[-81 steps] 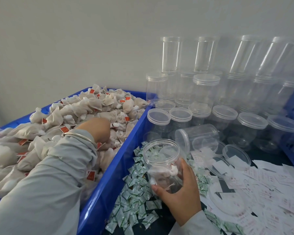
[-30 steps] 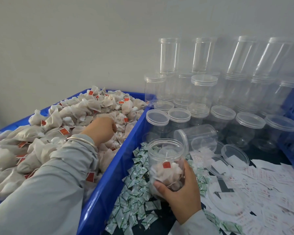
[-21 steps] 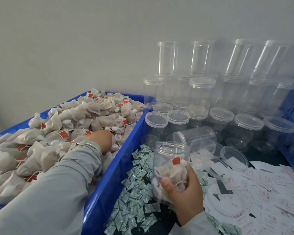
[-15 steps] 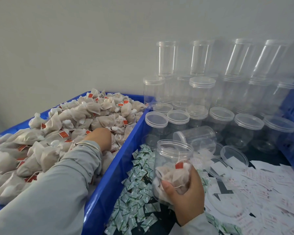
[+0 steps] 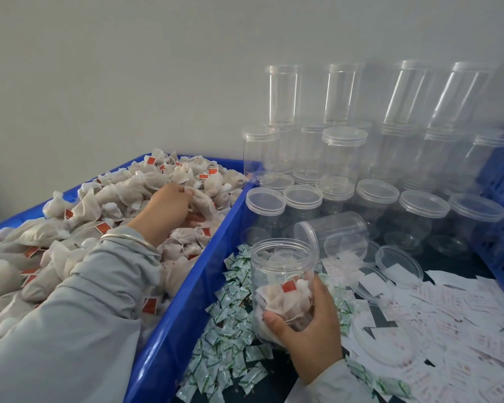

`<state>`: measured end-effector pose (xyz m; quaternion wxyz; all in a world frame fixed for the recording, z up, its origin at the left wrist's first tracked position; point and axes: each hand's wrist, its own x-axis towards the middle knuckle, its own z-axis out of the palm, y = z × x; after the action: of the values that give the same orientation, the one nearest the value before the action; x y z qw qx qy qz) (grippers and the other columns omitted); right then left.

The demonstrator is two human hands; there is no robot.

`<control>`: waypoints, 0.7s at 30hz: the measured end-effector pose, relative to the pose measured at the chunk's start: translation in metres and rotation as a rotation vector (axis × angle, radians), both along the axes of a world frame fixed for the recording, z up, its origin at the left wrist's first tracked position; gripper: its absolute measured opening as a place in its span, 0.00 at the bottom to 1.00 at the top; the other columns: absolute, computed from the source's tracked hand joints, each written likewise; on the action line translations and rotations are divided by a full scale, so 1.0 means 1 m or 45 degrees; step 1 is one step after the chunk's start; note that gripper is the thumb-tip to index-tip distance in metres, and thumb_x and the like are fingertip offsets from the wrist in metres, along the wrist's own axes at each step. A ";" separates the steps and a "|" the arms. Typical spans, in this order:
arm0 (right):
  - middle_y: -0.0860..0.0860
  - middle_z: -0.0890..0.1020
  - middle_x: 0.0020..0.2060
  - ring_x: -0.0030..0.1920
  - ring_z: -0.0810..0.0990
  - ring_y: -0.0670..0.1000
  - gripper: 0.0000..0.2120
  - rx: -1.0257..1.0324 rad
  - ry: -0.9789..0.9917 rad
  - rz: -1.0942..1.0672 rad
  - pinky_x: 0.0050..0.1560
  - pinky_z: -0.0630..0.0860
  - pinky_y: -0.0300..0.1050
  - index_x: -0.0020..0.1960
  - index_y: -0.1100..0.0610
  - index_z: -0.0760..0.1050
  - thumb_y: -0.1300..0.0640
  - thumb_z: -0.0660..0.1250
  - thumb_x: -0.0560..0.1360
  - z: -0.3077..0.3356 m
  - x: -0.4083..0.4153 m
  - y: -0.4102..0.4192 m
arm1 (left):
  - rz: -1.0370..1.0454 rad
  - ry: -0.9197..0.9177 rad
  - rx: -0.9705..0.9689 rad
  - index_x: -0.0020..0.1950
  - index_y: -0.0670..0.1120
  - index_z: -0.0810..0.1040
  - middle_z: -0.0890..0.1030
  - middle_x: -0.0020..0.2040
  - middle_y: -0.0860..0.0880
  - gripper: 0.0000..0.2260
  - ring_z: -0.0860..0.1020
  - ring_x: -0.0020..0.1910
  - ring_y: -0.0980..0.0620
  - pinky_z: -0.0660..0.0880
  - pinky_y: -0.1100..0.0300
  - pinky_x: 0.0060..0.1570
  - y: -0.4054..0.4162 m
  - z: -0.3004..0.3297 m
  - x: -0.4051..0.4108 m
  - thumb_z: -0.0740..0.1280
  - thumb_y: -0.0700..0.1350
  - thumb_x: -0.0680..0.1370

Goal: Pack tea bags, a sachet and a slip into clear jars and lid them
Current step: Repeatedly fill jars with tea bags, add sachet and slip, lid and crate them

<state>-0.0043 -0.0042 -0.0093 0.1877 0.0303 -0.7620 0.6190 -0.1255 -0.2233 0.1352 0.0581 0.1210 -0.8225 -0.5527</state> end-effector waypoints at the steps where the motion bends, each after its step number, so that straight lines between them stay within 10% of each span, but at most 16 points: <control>1: 0.33 0.70 0.57 0.60 0.70 0.33 0.43 0.017 0.021 0.011 0.57 0.67 0.27 0.63 0.38 0.62 0.40 0.78 0.53 0.001 0.000 -0.001 | -0.051 0.011 0.211 0.57 0.39 0.71 0.81 0.41 0.38 0.09 0.82 0.31 0.47 0.76 0.61 0.24 0.004 0.004 0.004 0.54 0.39 0.83; 4: 0.32 0.70 0.55 0.58 0.68 0.28 0.43 0.033 0.061 0.069 0.49 0.69 0.20 0.63 0.40 0.63 0.49 0.83 0.55 -0.002 0.000 -0.001 | -0.252 0.065 0.585 0.50 0.40 0.73 0.79 0.41 0.40 0.09 0.80 0.29 0.50 0.76 0.62 0.27 0.014 0.013 0.018 0.54 0.38 0.83; 9: 0.25 0.67 0.55 0.61 0.69 0.34 0.44 0.060 0.004 0.095 0.59 0.76 0.44 0.63 0.33 0.59 0.36 0.76 0.51 0.000 0.001 -0.002 | -0.648 0.066 0.862 0.47 0.42 0.73 0.82 0.42 0.42 0.06 0.81 0.40 0.47 0.78 0.60 0.34 0.025 0.022 0.035 0.57 0.39 0.79; 21: 0.25 0.67 0.56 0.62 0.70 0.38 0.44 0.087 0.062 0.096 0.59 0.76 0.50 0.64 0.35 0.59 0.37 0.76 0.52 0.000 0.001 -0.004 | -0.953 -0.008 0.800 0.48 0.43 0.72 0.84 0.45 0.42 0.07 0.82 0.41 0.46 0.80 0.55 0.39 0.043 0.018 0.045 0.61 0.43 0.72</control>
<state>-0.0029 -0.0079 -0.0094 0.1815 0.0805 -0.7763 0.5983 -0.0800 -0.1807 0.1536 -0.1864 -0.1697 -0.6031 -0.7568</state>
